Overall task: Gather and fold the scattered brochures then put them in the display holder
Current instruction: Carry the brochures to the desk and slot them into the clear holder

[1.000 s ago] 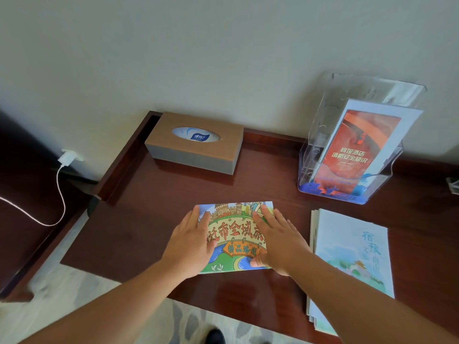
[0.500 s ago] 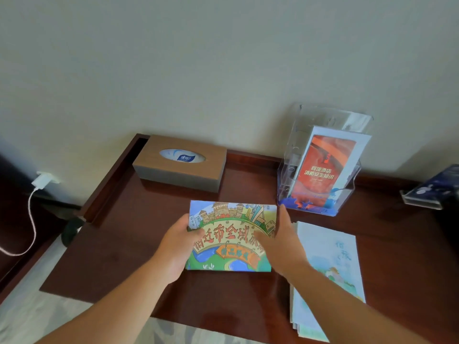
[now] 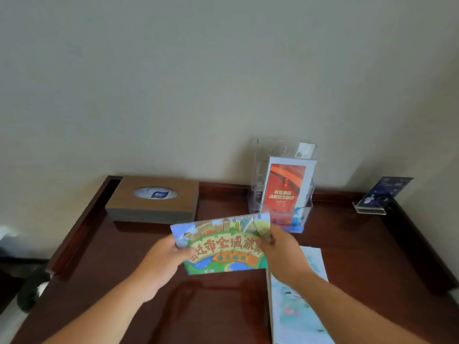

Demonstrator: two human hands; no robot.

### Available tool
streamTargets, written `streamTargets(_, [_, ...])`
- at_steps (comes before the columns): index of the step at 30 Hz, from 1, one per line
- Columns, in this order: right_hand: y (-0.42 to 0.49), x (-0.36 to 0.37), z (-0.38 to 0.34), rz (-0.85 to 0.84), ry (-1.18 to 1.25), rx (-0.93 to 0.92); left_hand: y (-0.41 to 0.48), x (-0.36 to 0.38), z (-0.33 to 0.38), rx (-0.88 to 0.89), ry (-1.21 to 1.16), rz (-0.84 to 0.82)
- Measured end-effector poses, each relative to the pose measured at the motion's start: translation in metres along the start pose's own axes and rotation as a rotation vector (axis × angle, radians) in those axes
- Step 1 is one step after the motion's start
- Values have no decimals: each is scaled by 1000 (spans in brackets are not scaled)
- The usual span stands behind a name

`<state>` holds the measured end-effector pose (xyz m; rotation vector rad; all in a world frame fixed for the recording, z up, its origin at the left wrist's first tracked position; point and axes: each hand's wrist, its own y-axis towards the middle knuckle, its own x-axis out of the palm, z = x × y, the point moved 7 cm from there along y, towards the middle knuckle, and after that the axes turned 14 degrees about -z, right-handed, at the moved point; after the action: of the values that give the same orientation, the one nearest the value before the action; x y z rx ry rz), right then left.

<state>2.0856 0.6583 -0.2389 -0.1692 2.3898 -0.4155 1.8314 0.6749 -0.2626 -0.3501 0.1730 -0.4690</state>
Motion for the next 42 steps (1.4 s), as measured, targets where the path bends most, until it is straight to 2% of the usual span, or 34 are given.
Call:
streamTargets(2, [-1,-35,-15,34,-145,-23,11,-4,35,64,114,24])
streamTargets(4, [-6,-71,-30,87,-276,-59,23,-4,69,89,334,71])
streamTargets(8, [-16,-137,-52,136,-322,-120,47,11,128,172,580,137])
streamTargets(11, [-15,-176,-62,162,-440,-186,59,37,168,284,801,169])
streamTargets(14, [-9,-198,-72,166,-573,-278,72,83,201,382,934,124])
streamTargets(17, [1,-212,-76,166,-598,-388,89,113,219,331,827,81])
streamTargets(19, [9,-230,-68,203,-489,-425,99,117,221,319,688,103])
streamTargets(23, [36,-256,-26,181,-250,-318,116,116,202,331,272,120])
streamTargets(25, [51,-258,-8,166,-132,-296,125,120,192,328,169,116])
streamTargets(27, [59,-259,-3,193,-77,-318,136,121,185,310,181,148])
streamTargets(33, [80,-249,-3,251,-272,-309,163,106,182,248,413,330])
streamTargets(42, [99,-213,22,211,-380,-198,187,106,143,105,602,272])
